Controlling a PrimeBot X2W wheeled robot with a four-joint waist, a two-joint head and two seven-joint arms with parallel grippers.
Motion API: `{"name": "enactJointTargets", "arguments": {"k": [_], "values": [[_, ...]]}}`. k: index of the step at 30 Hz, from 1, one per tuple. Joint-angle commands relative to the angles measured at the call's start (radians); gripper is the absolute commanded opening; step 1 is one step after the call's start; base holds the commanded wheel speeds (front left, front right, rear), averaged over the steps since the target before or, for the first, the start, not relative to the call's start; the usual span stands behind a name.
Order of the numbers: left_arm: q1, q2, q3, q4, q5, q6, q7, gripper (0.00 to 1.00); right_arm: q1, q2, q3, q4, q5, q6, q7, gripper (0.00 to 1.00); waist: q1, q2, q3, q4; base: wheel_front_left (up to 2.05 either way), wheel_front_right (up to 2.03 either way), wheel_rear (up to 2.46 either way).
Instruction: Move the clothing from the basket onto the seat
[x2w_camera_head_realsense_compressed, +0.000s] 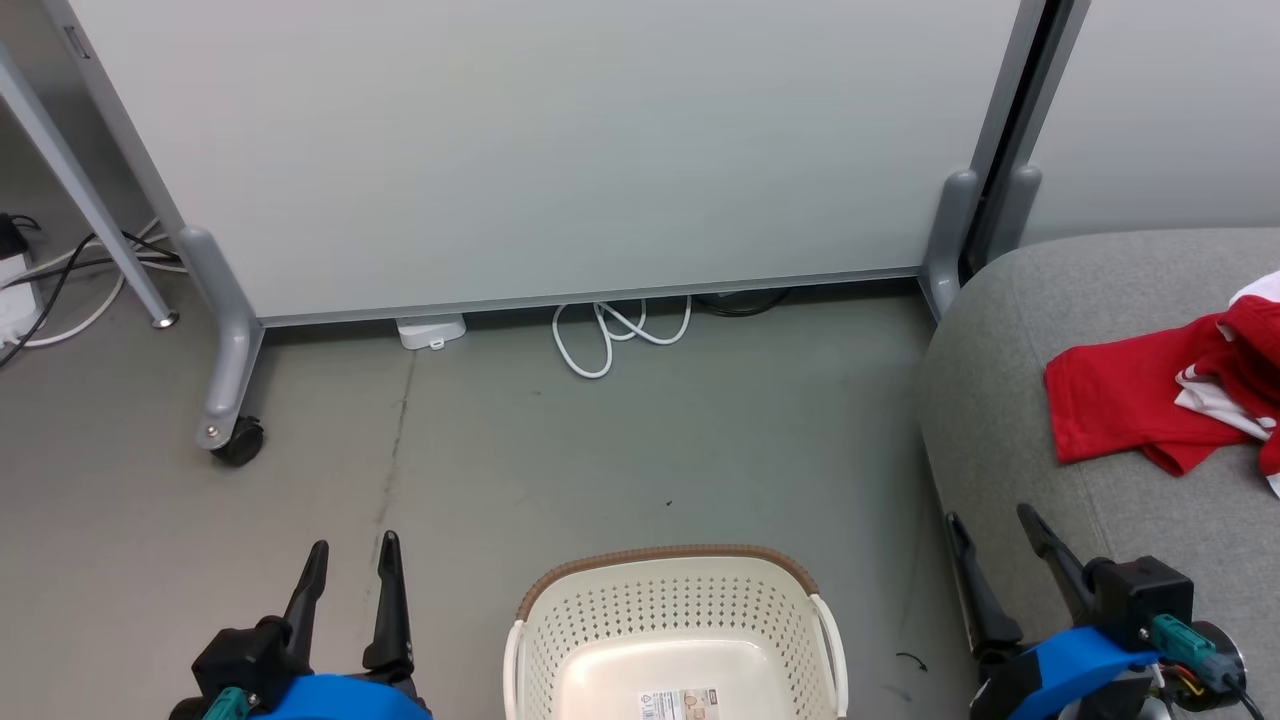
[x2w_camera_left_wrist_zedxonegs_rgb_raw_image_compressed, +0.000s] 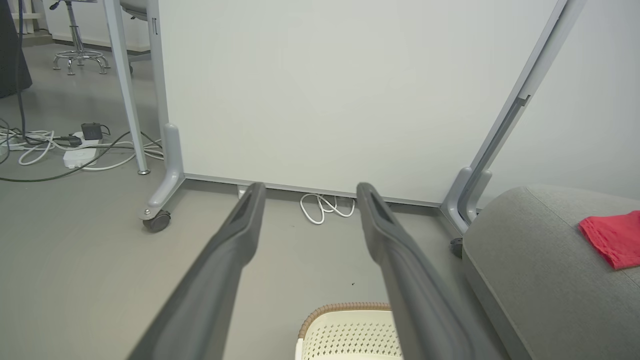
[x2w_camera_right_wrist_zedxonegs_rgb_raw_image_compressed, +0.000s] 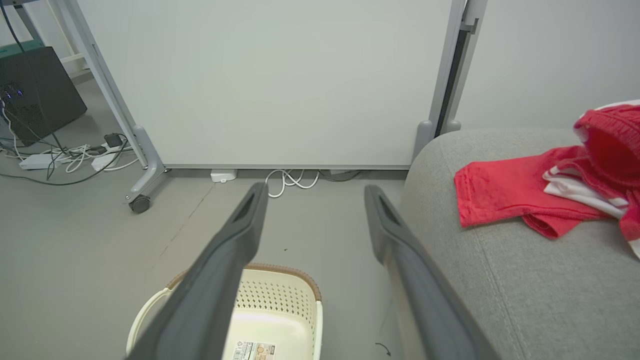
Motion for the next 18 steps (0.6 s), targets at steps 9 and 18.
{"name": "enactJointTargets", "arguments": {"k": [9, 18], "values": [[0.004, 0.011, -0.011, -0.005, -0.018, -0.005, -0.003, 1.0, -0.005, 0.001, 0.003, -0.001, 0.013, 0.001, 0.001, 1.0, -0.0001, 0.0, 0.001, -0.006, 0.0, 0.0, 0.0], [0.032, -0.003, -0.012, 0.043, -0.024, -0.004, 0.007, 0.0, 0.019, 0.002, 0.006, 0.05, 0.013, 0.0, 0.008, 0.0, 0.0, 0.0, 0.002, -0.009, 0.0, 0.0, 0.0]]}}
